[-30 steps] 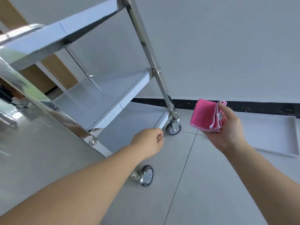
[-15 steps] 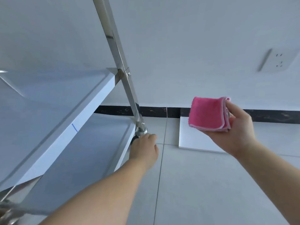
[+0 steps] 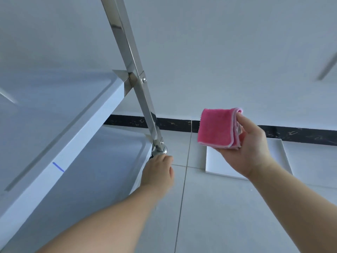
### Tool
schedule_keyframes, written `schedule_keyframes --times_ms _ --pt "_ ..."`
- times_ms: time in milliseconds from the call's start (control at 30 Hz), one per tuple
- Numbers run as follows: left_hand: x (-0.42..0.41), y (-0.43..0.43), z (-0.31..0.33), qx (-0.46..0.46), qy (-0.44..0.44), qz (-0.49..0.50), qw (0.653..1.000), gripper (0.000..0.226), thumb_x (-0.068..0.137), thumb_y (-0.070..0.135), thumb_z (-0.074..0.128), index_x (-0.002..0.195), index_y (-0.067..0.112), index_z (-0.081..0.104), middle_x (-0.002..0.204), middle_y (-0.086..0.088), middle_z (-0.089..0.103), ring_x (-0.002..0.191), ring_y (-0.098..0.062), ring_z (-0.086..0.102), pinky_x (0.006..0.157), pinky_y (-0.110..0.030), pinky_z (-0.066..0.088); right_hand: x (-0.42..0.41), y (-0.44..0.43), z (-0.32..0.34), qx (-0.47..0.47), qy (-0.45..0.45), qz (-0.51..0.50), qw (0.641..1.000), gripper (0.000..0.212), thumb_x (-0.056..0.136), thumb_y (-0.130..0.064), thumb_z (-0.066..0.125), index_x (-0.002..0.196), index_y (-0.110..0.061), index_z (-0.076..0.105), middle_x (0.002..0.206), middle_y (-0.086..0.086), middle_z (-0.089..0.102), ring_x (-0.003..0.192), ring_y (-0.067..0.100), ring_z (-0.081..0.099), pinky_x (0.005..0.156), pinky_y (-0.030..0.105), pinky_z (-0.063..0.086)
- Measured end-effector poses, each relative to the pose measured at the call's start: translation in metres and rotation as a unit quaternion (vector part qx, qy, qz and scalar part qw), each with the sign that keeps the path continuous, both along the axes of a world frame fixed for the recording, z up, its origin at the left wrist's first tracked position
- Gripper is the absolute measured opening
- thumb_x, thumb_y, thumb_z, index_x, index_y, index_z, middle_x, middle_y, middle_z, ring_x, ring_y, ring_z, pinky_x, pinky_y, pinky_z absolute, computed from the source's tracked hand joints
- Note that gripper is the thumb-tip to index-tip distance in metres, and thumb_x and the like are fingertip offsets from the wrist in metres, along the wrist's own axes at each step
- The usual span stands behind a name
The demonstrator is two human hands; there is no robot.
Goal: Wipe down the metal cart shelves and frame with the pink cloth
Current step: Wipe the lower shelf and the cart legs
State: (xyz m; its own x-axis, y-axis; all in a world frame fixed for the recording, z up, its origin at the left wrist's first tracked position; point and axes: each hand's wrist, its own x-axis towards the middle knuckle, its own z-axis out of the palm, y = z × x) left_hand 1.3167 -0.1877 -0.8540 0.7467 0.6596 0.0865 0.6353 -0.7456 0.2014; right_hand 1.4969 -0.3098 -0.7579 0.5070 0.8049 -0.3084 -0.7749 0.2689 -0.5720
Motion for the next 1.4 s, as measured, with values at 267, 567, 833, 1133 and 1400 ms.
schedule_keyframes --times_ms 267,567,833,1133,1400 --pt "-0.043 0.009 0.014 0.035 -0.069 0.094 0.993 0.026 0.067 0.016 0.065 0.092 0.022 0.062 0.094 0.008 0.062 0.089 -0.012 0.052 0.078 -0.02 0.039 -0.024 0.097 0.013 -0.032 -0.214 0.071 0.974 0.02 0.094 -0.04 0.051 0.087 -0.025 0.064 0.072 -0.005 0.057 0.075 0.014 0.054 0.083 0.033 0.04" --pt "-0.064 0.001 0.031 -0.019 0.028 0.145 0.989 0.037 0.091 0.023 0.038 0.128 0.023 0.045 0.136 0.013 0.038 0.124 -0.009 0.038 0.09 -0.024 0.04 -0.078 0.159 0.011 0.105 -0.543 0.075 0.83 0.021 0.103 -0.033 0.034 0.112 -0.016 0.04 0.086 -0.003 0.05 0.07 0.012 0.053 0.067 0.033 0.05" --pt "-0.064 -0.005 0.03 -0.03 0.063 0.162 0.984 0.049 0.093 0.02 0.036 0.141 0.019 0.034 0.152 0.008 0.022 0.139 -0.008 0.019 0.104 -0.022 0.029 -0.06 0.173 -0.004 0.028 -0.545 0.069 0.835 0.065 0.09 -0.047 0.056 0.144 -0.023 0.03 0.128 0.003 0.055 0.115 0.018 0.057 0.099 0.041 0.048" --pt "-0.071 -0.003 0.024 -0.068 0.093 0.131 0.985 0.052 0.094 0.019 0.034 0.146 0.019 0.025 0.156 0.008 0.013 0.141 -0.008 0.014 0.109 -0.023 0.023 -0.06 0.185 0.008 0.026 -0.549 0.07 0.832 0.033 0.086 -0.036 0.067 0.11 -0.02 0.051 0.092 0.0 0.07 0.083 0.018 0.069 0.077 0.041 0.058" --pt "-0.082 0.002 0.013 -0.064 0.086 0.107 0.988 0.056 0.095 0.018 0.033 0.149 0.017 0.018 0.157 0.011 0.006 0.143 -0.006 0.007 0.111 -0.017 0.013 -0.069 0.181 -0.007 0.066 -0.514 0.057 0.853 0.022 0.091 -0.016 0.062 0.106 -0.022 0.047 0.081 0.004 0.069 0.07 0.023 0.07 0.071 0.043 0.059"
